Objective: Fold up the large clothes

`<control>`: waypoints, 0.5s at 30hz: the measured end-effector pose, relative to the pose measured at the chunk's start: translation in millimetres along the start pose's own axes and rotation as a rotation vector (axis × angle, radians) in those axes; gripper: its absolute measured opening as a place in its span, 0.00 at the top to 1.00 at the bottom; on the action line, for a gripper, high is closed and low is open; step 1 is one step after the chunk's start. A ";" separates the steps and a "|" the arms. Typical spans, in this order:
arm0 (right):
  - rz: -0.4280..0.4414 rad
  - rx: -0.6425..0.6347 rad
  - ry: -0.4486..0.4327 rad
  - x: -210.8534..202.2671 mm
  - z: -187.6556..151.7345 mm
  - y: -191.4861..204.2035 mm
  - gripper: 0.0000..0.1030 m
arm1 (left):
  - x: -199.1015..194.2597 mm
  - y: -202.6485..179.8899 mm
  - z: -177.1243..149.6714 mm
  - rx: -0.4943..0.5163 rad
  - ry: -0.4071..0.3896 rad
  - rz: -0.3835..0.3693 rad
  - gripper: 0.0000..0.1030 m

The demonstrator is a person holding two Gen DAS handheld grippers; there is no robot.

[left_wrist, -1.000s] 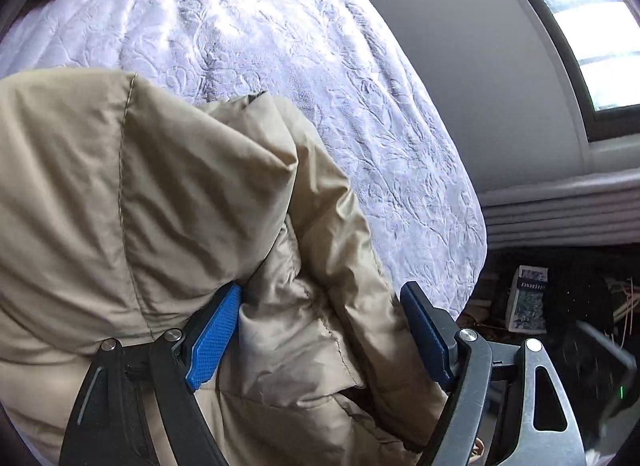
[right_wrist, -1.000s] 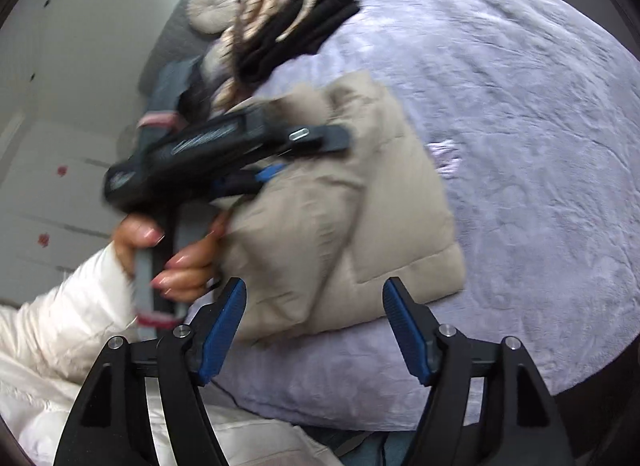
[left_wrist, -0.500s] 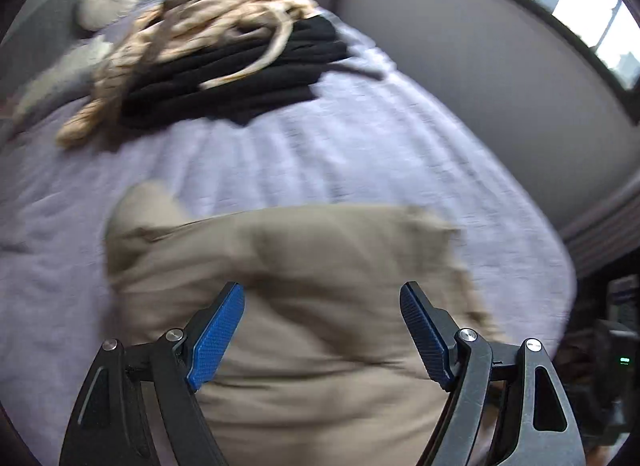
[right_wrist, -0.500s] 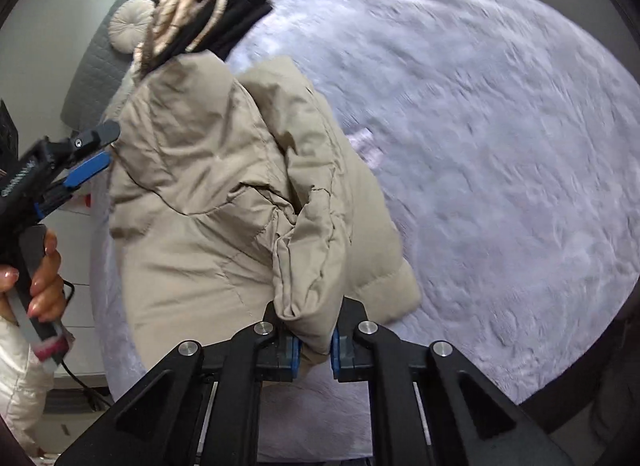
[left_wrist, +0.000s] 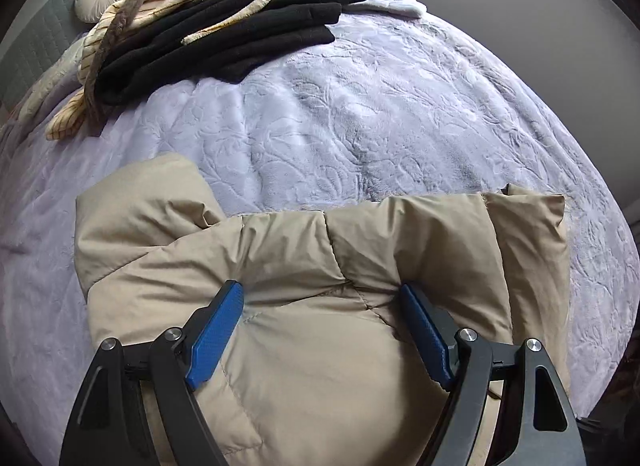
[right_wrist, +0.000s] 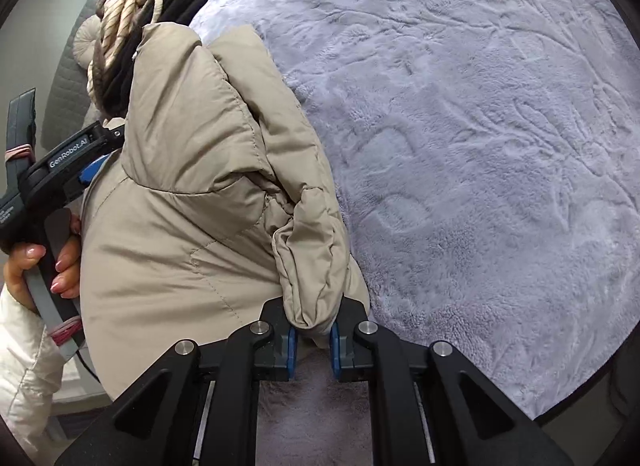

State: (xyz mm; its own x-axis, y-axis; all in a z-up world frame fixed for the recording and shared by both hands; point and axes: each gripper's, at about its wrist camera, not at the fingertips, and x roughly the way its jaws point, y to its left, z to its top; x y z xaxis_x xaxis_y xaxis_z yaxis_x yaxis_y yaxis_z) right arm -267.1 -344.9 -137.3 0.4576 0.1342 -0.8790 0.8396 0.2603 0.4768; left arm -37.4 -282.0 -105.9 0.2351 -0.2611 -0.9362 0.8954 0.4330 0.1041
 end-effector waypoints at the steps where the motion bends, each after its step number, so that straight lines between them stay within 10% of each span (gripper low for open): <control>1: 0.005 -0.003 0.011 -1.4 1.1 -1.0 0.89 | 0.3 0.4 -1.0 0.004 -0.002 0.002 0.22; 15: 0.037 -0.160 -0.145 -81.7 30.1 26.3 0.82 | -1.6 6.2 -4.3 -0.007 -0.009 0.001 0.21</control>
State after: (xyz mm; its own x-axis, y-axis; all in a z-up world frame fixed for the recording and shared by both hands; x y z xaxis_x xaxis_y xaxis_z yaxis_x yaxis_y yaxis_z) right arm -273.7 -377.8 -52.7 0.5346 0.0108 -0.8451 0.7693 0.4078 0.4919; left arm -33.9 -275.2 -105.2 0.2392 -0.2684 -0.9331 0.8924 0.4396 0.1023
